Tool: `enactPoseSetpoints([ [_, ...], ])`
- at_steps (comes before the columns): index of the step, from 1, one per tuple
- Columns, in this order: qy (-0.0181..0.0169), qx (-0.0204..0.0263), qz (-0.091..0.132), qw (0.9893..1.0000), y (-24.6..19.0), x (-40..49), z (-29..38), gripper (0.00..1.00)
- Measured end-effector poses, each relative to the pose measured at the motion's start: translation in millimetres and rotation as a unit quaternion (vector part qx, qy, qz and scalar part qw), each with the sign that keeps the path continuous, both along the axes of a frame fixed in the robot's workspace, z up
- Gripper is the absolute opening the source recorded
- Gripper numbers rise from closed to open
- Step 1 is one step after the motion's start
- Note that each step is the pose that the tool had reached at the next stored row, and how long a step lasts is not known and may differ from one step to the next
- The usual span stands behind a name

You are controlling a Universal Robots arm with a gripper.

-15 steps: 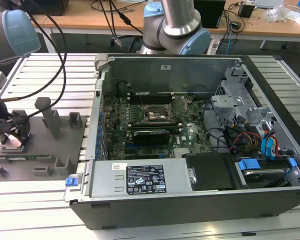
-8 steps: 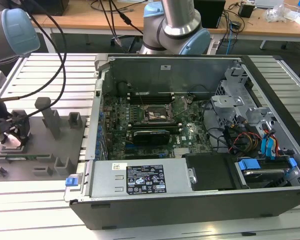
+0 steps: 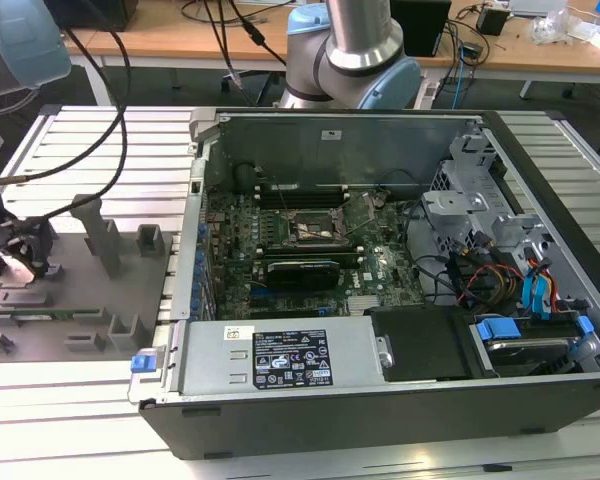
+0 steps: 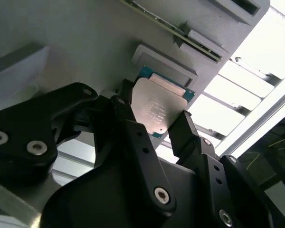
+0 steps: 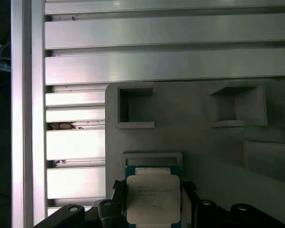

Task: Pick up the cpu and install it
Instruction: 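Pick up the cpu and move it towards the insertion slot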

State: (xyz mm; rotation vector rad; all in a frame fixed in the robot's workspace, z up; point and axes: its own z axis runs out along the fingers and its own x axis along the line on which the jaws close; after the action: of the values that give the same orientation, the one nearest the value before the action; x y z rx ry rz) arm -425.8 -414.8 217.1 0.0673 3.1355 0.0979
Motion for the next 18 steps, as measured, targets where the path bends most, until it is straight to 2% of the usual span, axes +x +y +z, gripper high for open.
enactPoseSetpoints([
  [5,-0.0005,0.0000,0.000,1.0000,0.0,0.0,15.8,0.55],
  [6,-0.0007,0.0000,0.000,1.0000,0.0,0.0,20.2,0.55],
  [7,-0.0013,0.0000,0.000,1.0000,0.0,0.0,27.5,0.55],
  [11,-0.0027,-0.0001,0.000,1.0000,0.3,0.0,45.6,0.55],
  [15,-0.0081,-0.0008,0.000,1.0000,1.9,-0.5,66.3,0.55],
  [18,-0.0100,-0.0008,0.000,0.9999,2.5,-0.5,78.3,0.55],
])
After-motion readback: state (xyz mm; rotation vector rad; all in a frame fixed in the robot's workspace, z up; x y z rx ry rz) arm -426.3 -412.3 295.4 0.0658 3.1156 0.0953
